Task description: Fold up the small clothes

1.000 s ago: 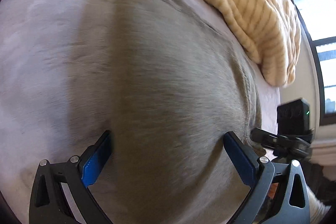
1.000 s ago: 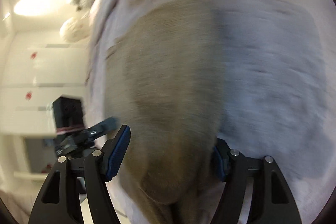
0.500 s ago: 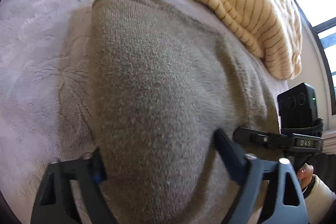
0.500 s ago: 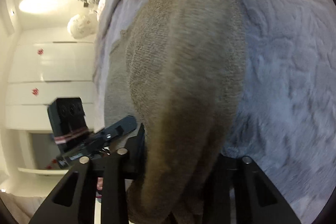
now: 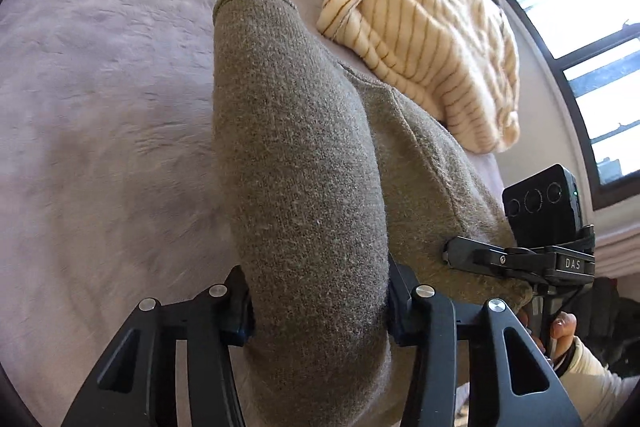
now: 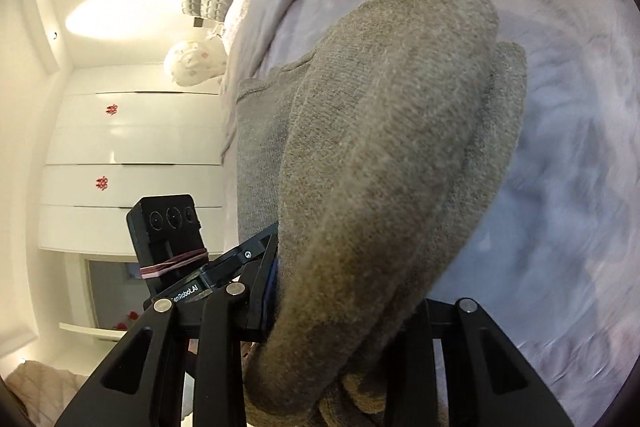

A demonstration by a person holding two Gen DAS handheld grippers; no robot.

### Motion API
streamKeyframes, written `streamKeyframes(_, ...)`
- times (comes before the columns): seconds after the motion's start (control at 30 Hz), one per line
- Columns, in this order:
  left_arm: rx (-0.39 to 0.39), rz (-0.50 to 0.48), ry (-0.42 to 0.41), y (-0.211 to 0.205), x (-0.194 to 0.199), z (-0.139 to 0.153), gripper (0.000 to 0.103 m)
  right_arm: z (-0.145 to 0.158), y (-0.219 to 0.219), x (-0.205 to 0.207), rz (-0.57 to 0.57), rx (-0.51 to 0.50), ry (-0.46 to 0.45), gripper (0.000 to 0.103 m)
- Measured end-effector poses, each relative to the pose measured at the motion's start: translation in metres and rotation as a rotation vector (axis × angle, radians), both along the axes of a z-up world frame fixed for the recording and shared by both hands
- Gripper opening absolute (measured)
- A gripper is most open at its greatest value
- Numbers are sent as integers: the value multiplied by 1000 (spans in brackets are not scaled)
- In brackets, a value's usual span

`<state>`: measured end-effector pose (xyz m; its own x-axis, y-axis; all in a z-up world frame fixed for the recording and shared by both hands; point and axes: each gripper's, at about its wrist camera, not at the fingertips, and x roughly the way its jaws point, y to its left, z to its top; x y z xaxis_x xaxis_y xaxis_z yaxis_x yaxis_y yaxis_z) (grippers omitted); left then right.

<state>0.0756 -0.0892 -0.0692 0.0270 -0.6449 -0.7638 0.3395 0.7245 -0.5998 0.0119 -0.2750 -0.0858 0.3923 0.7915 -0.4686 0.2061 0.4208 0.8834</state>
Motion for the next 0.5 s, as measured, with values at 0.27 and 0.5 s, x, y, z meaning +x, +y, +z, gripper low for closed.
streamKeyframes(0.27, 38, 18, -5, 89, -28, 24, 50, 9, 90, -3, 43, 47, -1, 34)
streamKeyframes(0.5, 112, 76, 99, 164, -69, -12, 50, -30, 172, -16, 126, 56, 119, 37)
